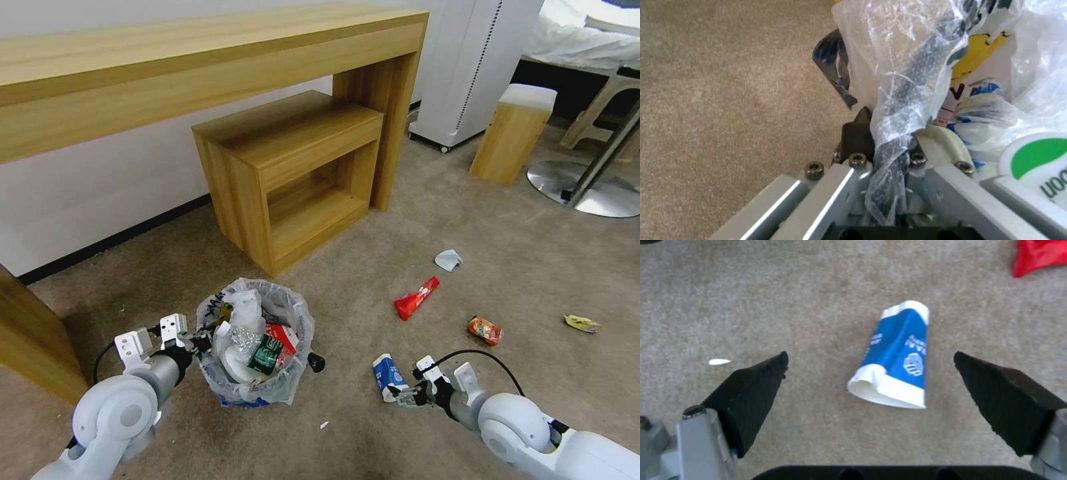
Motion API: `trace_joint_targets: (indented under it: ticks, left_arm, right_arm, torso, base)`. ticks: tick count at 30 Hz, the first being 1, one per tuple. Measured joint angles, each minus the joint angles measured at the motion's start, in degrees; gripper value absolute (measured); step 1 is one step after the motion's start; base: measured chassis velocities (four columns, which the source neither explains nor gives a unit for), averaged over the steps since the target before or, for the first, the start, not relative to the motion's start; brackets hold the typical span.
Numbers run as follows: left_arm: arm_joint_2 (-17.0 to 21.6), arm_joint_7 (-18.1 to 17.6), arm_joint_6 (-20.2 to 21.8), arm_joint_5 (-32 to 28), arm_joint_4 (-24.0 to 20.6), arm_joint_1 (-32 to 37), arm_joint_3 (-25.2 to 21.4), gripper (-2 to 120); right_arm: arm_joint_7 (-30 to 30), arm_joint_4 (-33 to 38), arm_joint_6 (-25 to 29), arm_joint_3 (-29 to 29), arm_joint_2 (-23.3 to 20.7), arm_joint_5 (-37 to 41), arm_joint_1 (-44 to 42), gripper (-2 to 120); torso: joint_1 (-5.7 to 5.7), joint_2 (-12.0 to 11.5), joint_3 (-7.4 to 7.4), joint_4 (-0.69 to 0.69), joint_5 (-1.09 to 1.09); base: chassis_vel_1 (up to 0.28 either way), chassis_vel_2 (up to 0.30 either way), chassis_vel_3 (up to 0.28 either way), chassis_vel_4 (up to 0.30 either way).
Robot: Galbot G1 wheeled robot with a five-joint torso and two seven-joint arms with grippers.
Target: Pick up the trash bin and place the garbage on the floor into it.
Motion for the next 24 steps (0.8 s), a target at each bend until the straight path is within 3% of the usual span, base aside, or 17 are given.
trace_joint_targets:
  ticks: [14, 24]
  left_arm:
    - [0.5, -0.2, 0.0, -0.4, -1.3, 0.7, -0.4, 0]
    - [0.7, -0.3, 0.0, -0.6, -1.5, 0.5, -0.4, 0]
  right_arm:
    - [-0.2, -6.9, 2.1, -1.5, 5.6, -0.9, 3.6, 88]
    - [-0.3, -11.0, 3.4, -1.1, 6.4, -2.7, 3.5, 86]
  torso:
    - [0.00, 0.0, 0.00, 0.01, 0.00]
    - [0.00, 0.0, 0.00, 0.00, 0.01]
  base:
    - [0.000, 0.000, 0.000, 0.000]
    - [0.000, 0.000, 0.000, 0.000]
